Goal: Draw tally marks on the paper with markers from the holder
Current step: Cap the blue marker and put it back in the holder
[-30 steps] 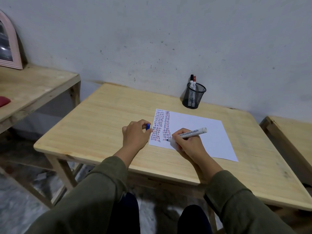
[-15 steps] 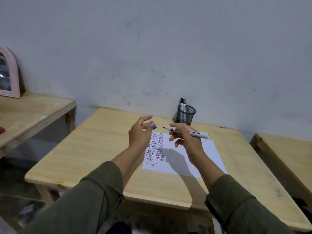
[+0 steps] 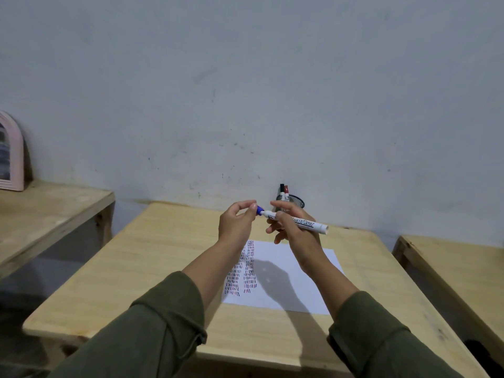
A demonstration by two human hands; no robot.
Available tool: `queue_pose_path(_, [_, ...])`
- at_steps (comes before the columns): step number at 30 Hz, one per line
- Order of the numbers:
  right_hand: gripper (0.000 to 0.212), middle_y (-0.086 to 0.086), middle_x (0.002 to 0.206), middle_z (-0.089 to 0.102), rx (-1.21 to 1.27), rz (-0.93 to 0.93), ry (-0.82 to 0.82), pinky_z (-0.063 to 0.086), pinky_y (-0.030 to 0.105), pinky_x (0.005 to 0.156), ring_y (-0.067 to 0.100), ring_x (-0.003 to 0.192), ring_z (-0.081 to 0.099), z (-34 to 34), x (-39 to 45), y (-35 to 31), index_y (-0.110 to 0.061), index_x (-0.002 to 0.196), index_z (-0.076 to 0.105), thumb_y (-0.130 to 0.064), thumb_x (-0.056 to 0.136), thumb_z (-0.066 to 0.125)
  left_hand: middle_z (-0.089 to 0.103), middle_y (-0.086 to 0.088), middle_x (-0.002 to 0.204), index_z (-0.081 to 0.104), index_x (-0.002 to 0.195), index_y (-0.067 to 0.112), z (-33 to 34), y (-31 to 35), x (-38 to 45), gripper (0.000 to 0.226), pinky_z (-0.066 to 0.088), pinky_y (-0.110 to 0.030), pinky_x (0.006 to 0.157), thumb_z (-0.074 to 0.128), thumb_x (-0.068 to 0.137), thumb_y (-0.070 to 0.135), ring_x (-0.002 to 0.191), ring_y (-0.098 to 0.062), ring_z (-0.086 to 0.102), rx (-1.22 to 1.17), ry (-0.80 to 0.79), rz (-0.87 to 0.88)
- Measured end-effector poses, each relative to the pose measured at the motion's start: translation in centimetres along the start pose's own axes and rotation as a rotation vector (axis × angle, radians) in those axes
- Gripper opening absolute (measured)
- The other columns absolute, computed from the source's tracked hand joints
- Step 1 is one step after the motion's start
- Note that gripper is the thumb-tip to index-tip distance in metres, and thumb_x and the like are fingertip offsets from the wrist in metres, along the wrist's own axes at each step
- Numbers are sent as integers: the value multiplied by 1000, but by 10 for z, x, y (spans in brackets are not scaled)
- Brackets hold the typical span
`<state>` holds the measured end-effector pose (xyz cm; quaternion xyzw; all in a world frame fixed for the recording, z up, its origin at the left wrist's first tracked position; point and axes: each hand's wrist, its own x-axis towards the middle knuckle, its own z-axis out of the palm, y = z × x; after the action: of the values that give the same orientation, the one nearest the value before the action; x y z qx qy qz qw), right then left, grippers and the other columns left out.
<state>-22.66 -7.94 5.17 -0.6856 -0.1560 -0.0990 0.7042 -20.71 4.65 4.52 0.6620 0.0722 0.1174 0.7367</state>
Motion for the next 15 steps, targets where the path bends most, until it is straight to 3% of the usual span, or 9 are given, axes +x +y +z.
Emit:
queue_pose_path(2, [25,3,84,69,-10,-10,0,50,28,54,15,67,64,0,1,0,-22,100,66,-6,93,48,69,-3,94,64,81,29,2,1,-1,9,42,-28,78,60,89,28,99,-20,63,-28,-20,-39])
queue_pose_path(8, [24,7,94,69,-124,-113,-35,52,29,60,16,74,64,0,2,5,-20,97,71,-11,92,49,65,3,82,61,81,20,7,9,-4,12,37,-20,60,64,87,30,76,-3,59,-191,-59,-177])
queue_pose_path(12, [25,10,85,67,30,-91,36,52,26,61,15,67,60,7,3,5,-9,98,70,-10,92,47,63,3,79,61,78,22,13,17,-5,11,34,-19,59,62,88,18,72,-4,58,-298,-75,-211])
queue_pose_path(15, [29,7,83,67,105,-51,55,53,24,63,17,69,60,9,2,2,-14,96,71,-7,97,43,64,2,81,62,78,20,14,19,-3,11,34,-20,61,62,88,16,75,-7,60,-307,-77,-193])
